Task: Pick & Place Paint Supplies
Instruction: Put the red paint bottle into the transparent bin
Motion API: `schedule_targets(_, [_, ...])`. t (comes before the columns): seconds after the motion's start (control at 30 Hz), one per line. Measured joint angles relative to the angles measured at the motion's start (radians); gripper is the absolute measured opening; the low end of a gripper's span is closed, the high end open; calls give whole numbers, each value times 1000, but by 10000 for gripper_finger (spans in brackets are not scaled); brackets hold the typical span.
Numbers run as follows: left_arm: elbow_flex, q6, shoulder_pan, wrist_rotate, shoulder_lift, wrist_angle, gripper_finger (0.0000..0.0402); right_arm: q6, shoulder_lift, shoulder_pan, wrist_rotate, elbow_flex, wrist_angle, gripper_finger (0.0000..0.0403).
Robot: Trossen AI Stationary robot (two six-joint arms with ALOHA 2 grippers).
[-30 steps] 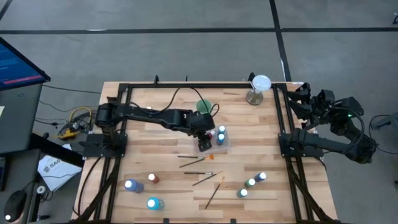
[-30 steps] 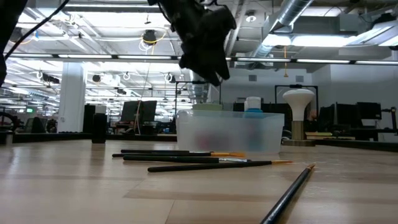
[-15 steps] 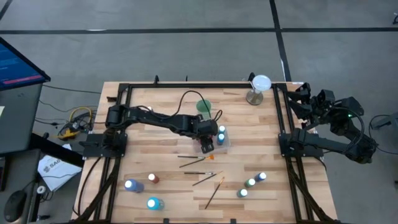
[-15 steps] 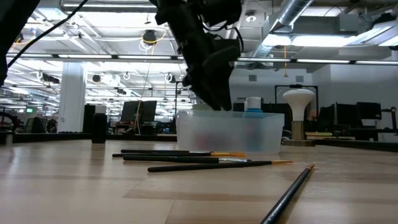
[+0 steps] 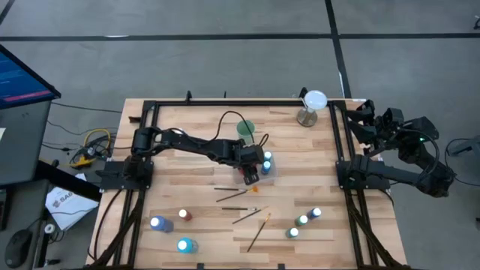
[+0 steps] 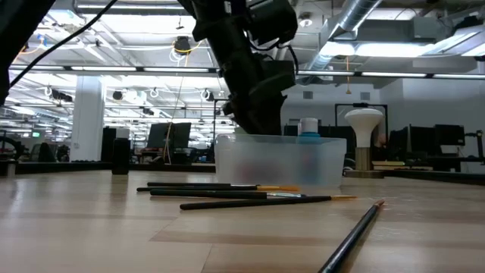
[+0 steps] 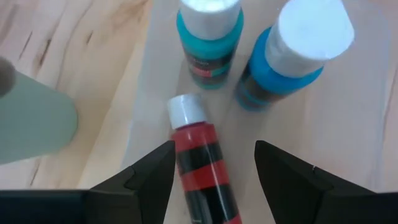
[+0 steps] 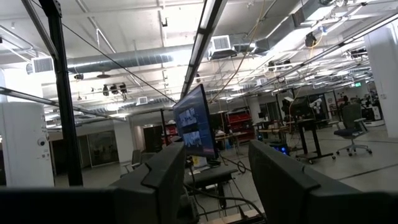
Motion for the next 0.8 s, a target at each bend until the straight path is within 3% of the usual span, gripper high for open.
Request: schedule_targets(0.8, [0, -1, 0, -1, 50, 12, 214, 0, 0, 0, 0, 0, 0, 172])
